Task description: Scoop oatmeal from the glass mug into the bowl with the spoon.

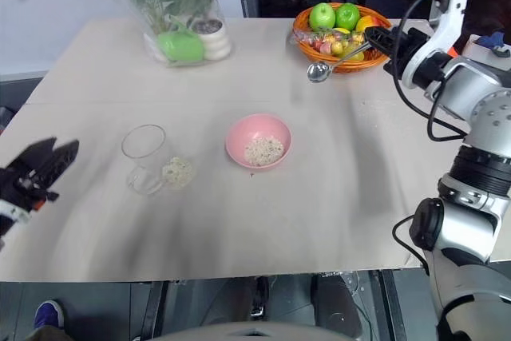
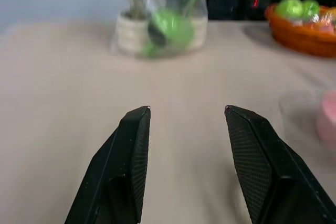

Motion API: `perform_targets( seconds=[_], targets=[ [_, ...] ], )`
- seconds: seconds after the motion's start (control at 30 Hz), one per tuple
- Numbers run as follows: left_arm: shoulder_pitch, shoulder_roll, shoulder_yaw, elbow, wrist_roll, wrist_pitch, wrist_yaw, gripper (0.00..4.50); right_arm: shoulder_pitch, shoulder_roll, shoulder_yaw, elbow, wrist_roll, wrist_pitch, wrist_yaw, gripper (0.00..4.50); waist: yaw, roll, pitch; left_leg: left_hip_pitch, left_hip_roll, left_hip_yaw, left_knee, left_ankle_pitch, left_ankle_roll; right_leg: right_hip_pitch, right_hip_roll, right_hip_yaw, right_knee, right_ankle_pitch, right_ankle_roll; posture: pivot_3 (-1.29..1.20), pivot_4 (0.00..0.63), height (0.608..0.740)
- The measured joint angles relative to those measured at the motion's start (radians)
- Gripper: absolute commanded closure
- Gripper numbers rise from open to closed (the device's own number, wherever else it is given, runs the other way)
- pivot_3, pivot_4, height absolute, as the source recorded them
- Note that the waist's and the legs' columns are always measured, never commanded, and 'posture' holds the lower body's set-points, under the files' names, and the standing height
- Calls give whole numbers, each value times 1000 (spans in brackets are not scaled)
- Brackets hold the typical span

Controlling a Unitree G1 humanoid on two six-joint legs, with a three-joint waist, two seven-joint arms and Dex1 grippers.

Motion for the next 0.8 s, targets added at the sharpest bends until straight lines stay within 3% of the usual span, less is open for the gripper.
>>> perform_targets(
  seconds=[0.07,0.13,0.37,0.6,0.8],
  targets=[
    [118,-90,-53,-59,11,-42,-16,2193,20,-4,-45,-13,48,41,-31,4500,1,0,0,0,0,0,0,0,1,1,-1,0,-1,0,0,0,150,740],
    [164,-121,-92,-71,26,-66,-19,2193,29,-7,-62,-17,73,60,-52,4500,4,0,0,0,0,-1,0,-1,2,1,-1,-1,-1,0,0,0,150,740],
    [209,-236,-229,-123,109,-177,60,2193,40,-8,-87,-71,168,94,-134,4500,15,3,-2,1,0,0,0,-2,4,2,0,-1,-1,0,-1,0,150,740],
    [201,-335,-438,-162,262,-239,199,2193,44,-23,-86,-79,218,94,-174,4500,16,3,-2,1,0,0,0,-3,4,2,5,-1,-1,0,-1,0,150,740],
    [110,-399,-498,-156,367,-273,354,2193,44,-36,-81,-81,252,88,-185,4500,17,3,-2,1,0,0,0,-3,5,2,6,-1,-2,0,-1,0,150,740]
  ],
)
